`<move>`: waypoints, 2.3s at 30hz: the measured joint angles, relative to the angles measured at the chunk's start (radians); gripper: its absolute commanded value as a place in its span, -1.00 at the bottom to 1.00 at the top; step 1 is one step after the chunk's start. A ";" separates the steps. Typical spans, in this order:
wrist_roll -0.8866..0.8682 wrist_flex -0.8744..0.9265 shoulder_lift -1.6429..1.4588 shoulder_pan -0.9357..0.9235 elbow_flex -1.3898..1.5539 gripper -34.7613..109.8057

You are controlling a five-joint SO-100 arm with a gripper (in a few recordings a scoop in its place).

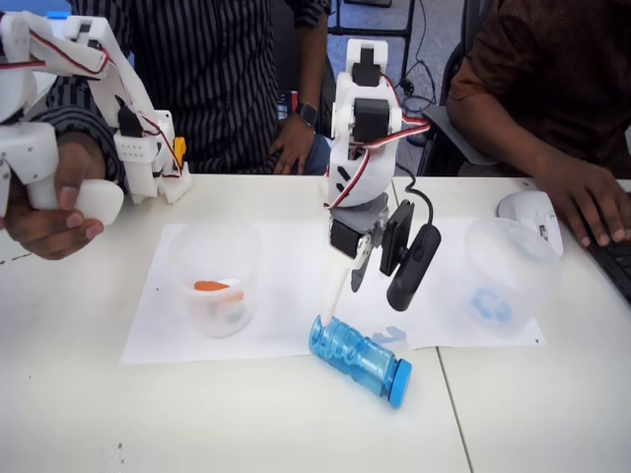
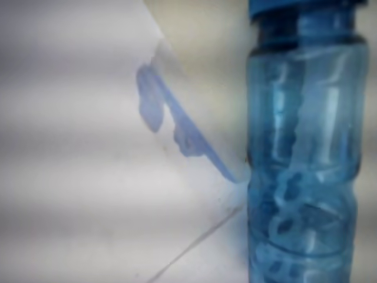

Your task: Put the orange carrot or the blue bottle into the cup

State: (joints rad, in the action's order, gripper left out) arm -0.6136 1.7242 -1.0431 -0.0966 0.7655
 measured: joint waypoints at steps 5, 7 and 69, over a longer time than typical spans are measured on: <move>0.003 0.000 0.017 -0.046 -0.002 0.10; 0.003 0.000 0.031 -0.069 -0.002 0.10; 0.086 -0.060 0.209 -0.029 -0.012 0.25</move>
State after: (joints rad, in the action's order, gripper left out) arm -0.5277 1.6644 -0.8345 -0.1258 0.7532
